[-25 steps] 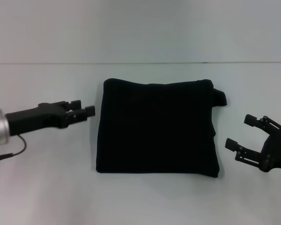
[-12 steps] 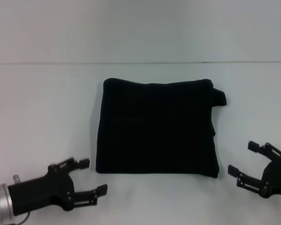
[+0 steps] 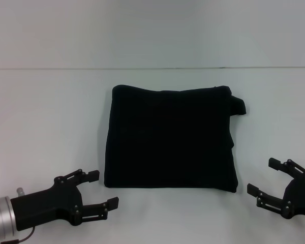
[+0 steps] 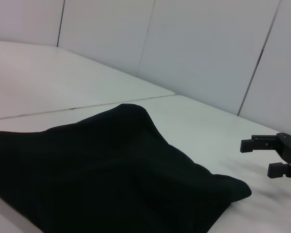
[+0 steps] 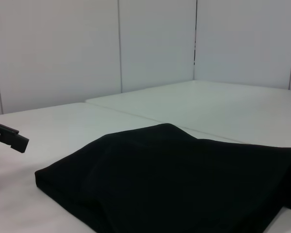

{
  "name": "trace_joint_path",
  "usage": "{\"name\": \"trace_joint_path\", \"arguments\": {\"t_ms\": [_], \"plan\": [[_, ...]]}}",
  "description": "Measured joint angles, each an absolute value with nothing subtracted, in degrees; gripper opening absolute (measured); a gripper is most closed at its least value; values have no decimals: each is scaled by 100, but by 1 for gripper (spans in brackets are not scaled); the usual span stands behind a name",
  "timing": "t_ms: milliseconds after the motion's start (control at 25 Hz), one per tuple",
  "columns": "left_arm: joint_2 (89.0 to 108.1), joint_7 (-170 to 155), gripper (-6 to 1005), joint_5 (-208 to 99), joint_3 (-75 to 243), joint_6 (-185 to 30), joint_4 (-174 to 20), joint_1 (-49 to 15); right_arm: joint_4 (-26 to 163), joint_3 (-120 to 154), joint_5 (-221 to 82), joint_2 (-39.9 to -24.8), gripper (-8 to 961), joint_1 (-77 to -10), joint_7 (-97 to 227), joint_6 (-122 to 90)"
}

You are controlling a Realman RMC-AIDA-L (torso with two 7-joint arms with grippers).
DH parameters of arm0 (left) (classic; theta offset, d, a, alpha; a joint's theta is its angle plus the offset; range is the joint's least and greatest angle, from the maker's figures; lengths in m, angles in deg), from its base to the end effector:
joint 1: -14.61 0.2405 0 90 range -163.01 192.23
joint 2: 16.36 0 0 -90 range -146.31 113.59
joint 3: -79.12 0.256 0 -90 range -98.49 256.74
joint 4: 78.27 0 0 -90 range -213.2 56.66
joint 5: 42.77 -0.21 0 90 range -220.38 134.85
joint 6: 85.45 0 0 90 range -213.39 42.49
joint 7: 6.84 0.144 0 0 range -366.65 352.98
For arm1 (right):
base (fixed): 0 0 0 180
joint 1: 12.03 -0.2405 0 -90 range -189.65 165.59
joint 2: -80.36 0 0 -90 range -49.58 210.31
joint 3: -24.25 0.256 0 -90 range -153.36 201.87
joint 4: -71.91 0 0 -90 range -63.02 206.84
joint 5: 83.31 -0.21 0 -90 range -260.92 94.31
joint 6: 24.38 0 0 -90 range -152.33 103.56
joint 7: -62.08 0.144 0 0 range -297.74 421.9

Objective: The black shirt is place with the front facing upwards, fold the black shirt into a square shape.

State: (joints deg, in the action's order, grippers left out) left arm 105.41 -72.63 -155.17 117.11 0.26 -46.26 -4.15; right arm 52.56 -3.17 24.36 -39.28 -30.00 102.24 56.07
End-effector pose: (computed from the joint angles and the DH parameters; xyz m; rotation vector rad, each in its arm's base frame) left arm -0.3195 0.2649 -0.0303 -2.5864 -0.7169 -0.6947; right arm 0.3497 0.2575 -0.0280 -2.3571 0.4762 0.6273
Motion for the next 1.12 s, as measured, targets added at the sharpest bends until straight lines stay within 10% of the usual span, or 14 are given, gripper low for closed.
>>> {"name": "trace_joint_path", "arguments": {"t_ms": [1120], "plan": [[10546, -7260, 949, -15491, 11678, 125, -4656, -469, 5273, -242, 2393, -3940, 928, -3011, 10225, 5902]]}}
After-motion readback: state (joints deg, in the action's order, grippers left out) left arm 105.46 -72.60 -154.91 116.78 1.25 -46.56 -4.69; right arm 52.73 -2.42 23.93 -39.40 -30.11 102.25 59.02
